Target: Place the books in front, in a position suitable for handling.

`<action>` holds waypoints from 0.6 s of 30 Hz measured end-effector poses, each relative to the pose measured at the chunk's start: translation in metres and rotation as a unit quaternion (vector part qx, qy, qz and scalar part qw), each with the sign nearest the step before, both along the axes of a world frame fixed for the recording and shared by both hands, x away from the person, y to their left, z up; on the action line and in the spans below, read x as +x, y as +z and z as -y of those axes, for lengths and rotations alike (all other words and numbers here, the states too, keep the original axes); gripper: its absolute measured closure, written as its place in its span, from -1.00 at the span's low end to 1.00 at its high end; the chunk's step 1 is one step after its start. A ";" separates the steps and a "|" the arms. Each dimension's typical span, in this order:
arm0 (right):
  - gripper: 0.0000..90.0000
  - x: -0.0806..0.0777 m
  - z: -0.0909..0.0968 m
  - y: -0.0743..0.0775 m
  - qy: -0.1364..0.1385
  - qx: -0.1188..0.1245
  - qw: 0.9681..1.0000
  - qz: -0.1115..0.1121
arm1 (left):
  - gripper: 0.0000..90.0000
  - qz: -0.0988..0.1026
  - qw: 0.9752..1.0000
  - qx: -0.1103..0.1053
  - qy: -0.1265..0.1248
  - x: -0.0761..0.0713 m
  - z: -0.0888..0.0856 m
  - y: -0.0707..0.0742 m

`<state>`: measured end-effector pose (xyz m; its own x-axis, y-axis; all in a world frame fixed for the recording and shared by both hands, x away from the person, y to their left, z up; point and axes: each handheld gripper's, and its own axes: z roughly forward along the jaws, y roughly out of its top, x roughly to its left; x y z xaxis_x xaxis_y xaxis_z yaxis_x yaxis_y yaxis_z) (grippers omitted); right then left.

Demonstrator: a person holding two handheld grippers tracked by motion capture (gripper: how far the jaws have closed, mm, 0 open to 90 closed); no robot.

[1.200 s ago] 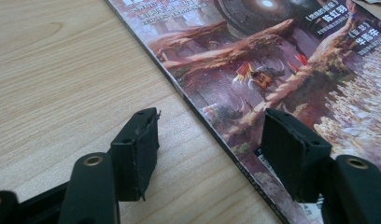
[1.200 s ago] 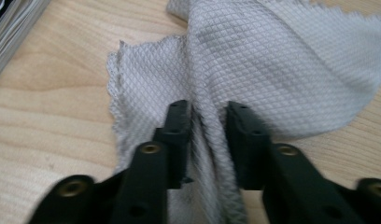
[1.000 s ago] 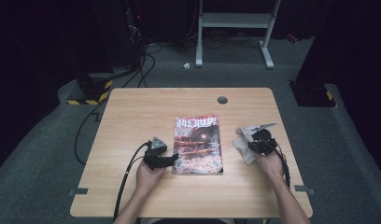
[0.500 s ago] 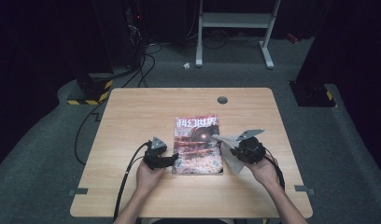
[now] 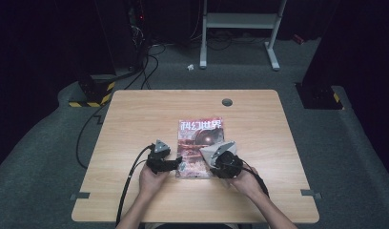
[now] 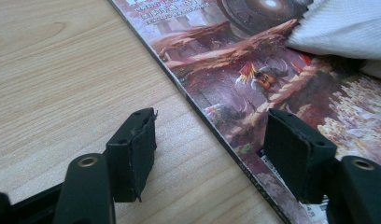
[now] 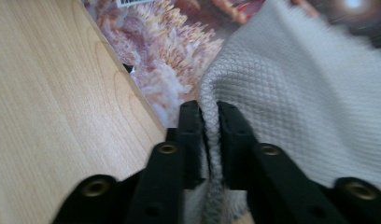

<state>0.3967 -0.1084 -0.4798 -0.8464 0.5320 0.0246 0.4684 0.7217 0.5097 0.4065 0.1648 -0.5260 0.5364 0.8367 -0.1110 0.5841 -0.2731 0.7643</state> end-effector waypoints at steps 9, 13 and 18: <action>0.13 0.002 0.005 0.014 -0.035 0.032 0.998 0.037 | -0.24 0.000 1.000 0.000 0.000 0.000 0.000 0.000; -0.01 0.009 0.005 0.006 -0.051 0.019 0.998 0.029 | -0.24 0.000 1.000 0.000 0.000 0.000 0.000 0.000; 0.12 0.018 -0.001 -0.011 -0.058 0.005 0.998 0.006 | -0.24 0.000 1.000 0.000 0.000 0.000 0.000 0.000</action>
